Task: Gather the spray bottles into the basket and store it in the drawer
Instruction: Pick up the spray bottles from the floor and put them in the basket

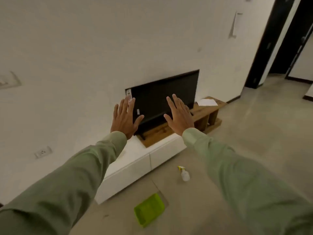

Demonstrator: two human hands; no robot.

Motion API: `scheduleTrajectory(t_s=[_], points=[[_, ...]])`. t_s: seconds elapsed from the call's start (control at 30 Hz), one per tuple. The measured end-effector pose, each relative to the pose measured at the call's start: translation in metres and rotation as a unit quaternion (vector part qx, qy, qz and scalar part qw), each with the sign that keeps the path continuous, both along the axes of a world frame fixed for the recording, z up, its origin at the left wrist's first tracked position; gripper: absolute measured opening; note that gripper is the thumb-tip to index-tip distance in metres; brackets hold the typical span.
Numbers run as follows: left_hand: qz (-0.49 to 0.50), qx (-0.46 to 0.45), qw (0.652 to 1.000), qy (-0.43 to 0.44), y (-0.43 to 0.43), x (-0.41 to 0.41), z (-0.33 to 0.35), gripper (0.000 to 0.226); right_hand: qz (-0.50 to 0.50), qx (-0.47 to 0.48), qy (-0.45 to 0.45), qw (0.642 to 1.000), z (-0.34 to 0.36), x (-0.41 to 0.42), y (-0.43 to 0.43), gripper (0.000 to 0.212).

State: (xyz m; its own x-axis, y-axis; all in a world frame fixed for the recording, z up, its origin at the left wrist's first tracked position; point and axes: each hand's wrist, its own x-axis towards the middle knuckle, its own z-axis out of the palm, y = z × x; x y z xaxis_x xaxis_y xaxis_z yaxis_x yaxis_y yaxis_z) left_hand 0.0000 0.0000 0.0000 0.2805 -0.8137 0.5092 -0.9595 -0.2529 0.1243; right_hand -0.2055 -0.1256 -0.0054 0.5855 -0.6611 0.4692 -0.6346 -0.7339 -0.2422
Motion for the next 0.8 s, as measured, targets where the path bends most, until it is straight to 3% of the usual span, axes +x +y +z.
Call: scheduleTrajectory(t_s=[0.43,0.8], points=[[-0.126,0.151,0.977,0.085,-0.160,-0.136,-0.139,0.076,-0.163,0.167,0.011,0.972,-0.150,-0.151,-0.102,0.070],[-0.252,0.300,0.913,0.114,-0.304,-0.241,-0.248,0.078,-0.365,0.314,0.037,0.876,-0.255,-0.280,-0.158,0.074]])
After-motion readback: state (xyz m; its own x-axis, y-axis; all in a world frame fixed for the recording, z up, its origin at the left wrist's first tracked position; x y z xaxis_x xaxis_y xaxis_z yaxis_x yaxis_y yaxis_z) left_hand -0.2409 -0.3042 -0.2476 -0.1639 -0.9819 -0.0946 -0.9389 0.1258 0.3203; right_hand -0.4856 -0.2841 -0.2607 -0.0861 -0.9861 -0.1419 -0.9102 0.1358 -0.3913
